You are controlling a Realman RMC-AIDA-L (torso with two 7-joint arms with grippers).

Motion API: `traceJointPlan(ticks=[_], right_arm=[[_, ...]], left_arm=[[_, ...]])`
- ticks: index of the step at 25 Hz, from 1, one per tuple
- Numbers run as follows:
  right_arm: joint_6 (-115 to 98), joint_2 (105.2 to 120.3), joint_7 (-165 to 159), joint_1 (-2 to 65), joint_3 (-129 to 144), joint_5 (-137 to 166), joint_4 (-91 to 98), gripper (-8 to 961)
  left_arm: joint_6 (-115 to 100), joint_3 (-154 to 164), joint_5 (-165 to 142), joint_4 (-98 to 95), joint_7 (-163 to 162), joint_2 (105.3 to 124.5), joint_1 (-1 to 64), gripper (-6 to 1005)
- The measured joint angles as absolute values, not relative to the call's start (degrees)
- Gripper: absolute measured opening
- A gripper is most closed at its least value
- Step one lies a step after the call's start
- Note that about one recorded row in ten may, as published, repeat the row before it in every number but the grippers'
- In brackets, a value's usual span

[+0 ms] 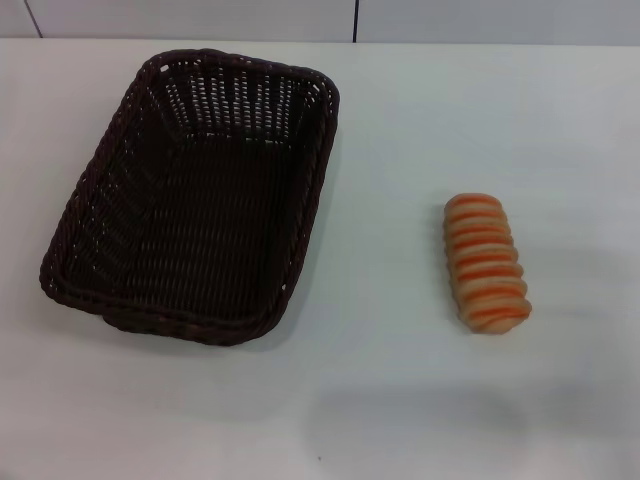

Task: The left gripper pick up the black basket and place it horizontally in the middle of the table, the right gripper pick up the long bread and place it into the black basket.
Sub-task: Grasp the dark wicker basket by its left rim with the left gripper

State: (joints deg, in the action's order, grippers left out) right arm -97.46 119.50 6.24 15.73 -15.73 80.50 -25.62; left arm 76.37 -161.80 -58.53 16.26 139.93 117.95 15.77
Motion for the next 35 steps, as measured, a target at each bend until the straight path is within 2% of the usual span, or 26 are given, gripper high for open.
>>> traceJointPlan(ticks=[19, 20, 23, 26, 35], right_arm=[[-97.56, 119.53, 6.24, 15.76, -15.82, 80.44, -25.85, 695], [-97.67, 119.53, 6.24, 15.67, -15.88, 80.43, -25.9, 695], [-97.94, 119.53, 6.24, 15.59, -15.85, 80.43, -25.97, 694], [-97.99, 119.53, 6.24, 15.51, -15.89, 80.43, -26.0, 694], [-98.09, 119.53, 6.24, 15.38, -16.16, 80.43, -26.01, 695]], left_arm=[[76.68, -159.21, -58.56, 18.73, 132.55, 117.94, 15.29, 695], [75.37, -153.93, -58.9, 25.37, 120.77, 117.82, 13.86, 695], [74.54, -151.68, -59.2, 28.42, 115.83, 117.77, 13.22, 695], [72.02, -147.22, -66.27, 43.1, 96.06, 117.62, 11.46, 695], [71.75, -146.59, -92.67, 71.05, 63.13, 117.77, 11.93, 694]])
